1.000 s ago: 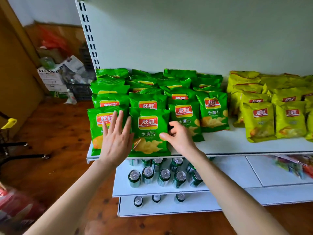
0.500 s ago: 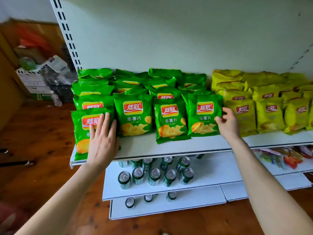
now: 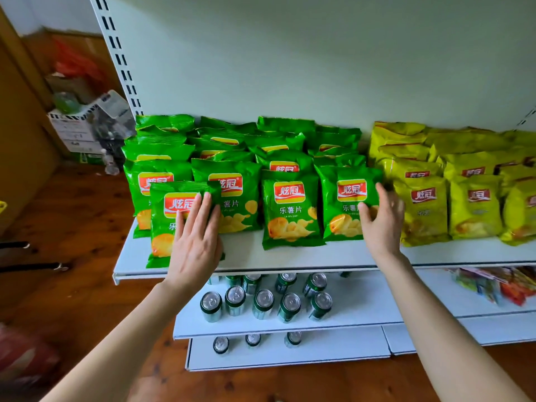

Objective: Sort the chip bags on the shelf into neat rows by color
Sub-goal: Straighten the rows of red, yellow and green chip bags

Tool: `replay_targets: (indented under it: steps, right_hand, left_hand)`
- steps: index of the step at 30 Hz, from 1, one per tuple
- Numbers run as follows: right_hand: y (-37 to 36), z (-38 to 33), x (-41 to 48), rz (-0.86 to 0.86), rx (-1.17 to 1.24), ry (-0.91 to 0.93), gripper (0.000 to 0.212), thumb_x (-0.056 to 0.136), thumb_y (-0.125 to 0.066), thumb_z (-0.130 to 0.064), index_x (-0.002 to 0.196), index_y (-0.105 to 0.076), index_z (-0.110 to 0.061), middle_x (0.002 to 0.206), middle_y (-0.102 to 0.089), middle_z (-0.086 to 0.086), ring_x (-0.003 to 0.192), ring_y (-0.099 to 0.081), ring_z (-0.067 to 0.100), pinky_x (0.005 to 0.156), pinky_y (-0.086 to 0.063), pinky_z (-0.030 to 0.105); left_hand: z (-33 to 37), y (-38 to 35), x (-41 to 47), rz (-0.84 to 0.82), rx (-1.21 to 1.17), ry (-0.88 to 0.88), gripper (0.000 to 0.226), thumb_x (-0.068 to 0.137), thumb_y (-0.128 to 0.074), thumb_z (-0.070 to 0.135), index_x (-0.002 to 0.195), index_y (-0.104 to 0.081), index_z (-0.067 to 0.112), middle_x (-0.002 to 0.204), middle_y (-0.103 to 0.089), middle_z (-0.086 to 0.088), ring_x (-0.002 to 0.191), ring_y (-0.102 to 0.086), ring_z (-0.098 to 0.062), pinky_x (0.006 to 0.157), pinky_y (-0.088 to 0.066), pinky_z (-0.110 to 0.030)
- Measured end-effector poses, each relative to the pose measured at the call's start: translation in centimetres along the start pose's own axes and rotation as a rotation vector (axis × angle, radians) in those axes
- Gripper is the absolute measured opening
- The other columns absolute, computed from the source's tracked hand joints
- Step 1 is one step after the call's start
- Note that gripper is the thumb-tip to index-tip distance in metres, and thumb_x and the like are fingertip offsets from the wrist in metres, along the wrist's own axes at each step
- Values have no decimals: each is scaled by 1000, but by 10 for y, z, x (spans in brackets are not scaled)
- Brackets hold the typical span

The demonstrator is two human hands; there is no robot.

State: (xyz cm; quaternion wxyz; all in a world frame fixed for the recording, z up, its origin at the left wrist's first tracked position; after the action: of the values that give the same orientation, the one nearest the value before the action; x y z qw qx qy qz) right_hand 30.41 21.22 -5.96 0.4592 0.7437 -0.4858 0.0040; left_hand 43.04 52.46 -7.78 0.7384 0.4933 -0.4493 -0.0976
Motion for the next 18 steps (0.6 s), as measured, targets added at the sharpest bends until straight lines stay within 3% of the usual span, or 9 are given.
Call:
replay_targets:
  steps: [3,6,11,18]
  right_hand:
    - [5,-10,-11,73,-93,260,29,85,-59,-17,111,-65,-4,121,-53,27,113,-46,35,93,-40,40]
    - [-5,-11,-20,-90,-82,379,41,86,-49,-35,105,-68,-3,122,-55,24,113,-46,31,94,-36,33]
    - [-27,-14,1,-162,-113,406,51,85,-48,-35,114,-61,4,125,-54,26,115,-48,37,93,-44,51]
    - [-33,-10,1,-234,-54,328,50,84,-54,-29,123,-55,3,136,-44,24,126,-41,39,104,-31,44]
  left_hand:
    - [3,-5,4,6,24,1,50,82,-37,13,127,-44,-6,140,-42,-28,134,-26,-37,99,-29,-64]
    - [3,-7,7,21,29,-3,50,82,-35,14,128,-42,-5,140,-42,-28,133,-26,-37,99,-29,-63]
    - [3,-8,9,35,57,10,49,83,-36,14,127,-45,-6,140,-43,-27,134,-27,-36,100,-29,-62]
    - [4,-7,8,44,46,12,49,83,-36,14,128,-45,-6,140,-42,-28,134,-26,-37,99,-30,-64]
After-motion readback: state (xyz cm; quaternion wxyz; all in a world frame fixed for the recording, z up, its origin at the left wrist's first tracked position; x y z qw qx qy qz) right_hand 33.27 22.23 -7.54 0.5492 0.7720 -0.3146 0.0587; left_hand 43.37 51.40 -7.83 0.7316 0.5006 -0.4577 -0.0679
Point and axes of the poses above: each hand's wrist, its own x-axis towards the middle knuckle, its own y-axis out of the back of the hand, z = x × y, the point moved 6 cm from there along x, towards the middle knuckle
